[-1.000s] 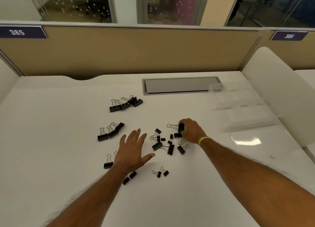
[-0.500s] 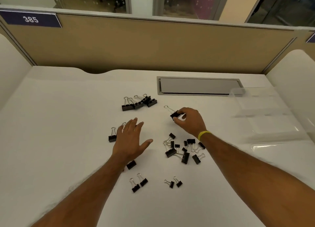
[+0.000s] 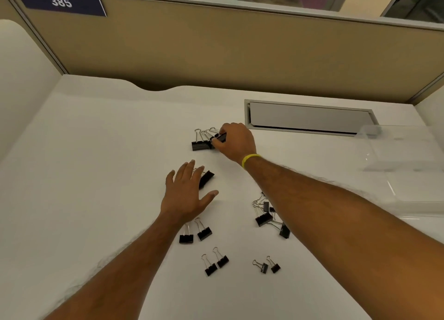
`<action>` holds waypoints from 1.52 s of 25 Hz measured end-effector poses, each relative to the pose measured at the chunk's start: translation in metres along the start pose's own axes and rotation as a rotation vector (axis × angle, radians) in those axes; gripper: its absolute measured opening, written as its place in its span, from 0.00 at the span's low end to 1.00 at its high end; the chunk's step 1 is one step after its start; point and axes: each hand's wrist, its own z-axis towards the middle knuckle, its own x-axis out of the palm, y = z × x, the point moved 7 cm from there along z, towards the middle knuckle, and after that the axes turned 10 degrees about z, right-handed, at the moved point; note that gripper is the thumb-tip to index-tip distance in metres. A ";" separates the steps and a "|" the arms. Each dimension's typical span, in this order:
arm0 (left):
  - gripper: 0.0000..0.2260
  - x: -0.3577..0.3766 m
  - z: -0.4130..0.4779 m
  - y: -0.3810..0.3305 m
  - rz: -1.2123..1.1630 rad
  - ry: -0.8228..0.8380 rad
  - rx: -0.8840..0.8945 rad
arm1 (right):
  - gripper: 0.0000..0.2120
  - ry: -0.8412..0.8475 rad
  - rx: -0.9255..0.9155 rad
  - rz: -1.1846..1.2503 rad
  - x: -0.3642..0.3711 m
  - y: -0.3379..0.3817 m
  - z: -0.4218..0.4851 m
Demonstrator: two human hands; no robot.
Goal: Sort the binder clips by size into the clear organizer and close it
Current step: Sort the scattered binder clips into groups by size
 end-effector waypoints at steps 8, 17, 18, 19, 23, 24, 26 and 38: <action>0.40 0.005 0.004 0.012 0.014 0.013 -0.012 | 0.22 0.056 -0.022 -0.070 0.011 -0.002 -0.001; 0.40 -0.012 -0.013 -0.016 -0.003 0.018 0.023 | 0.26 0.081 -0.018 -0.066 -0.010 -0.030 -0.065; 0.40 -0.014 -0.015 -0.020 -0.005 0.016 0.028 | 0.26 0.087 -0.014 -0.074 -0.011 -0.033 -0.074; 0.40 -0.017 -0.018 -0.025 0.002 0.012 0.036 | 0.26 0.089 -0.011 -0.080 -0.013 -0.035 -0.083; 0.41 -0.021 -0.029 -0.042 0.039 -0.003 0.080 | 0.26 0.100 0.005 -0.081 -0.020 -0.047 -0.120; 0.41 -0.021 -0.032 -0.047 0.044 -0.006 0.089 | 0.27 0.102 0.008 -0.083 -0.022 -0.050 -0.130; 0.40 -0.020 -0.037 -0.055 0.054 -0.004 0.103 | 0.27 0.095 0.003 -0.079 -0.026 -0.057 -0.149; 0.37 -0.006 -0.075 -0.100 0.086 0.063 0.209 | 0.39 0.117 0.160 -0.037 -0.044 -0.109 -0.237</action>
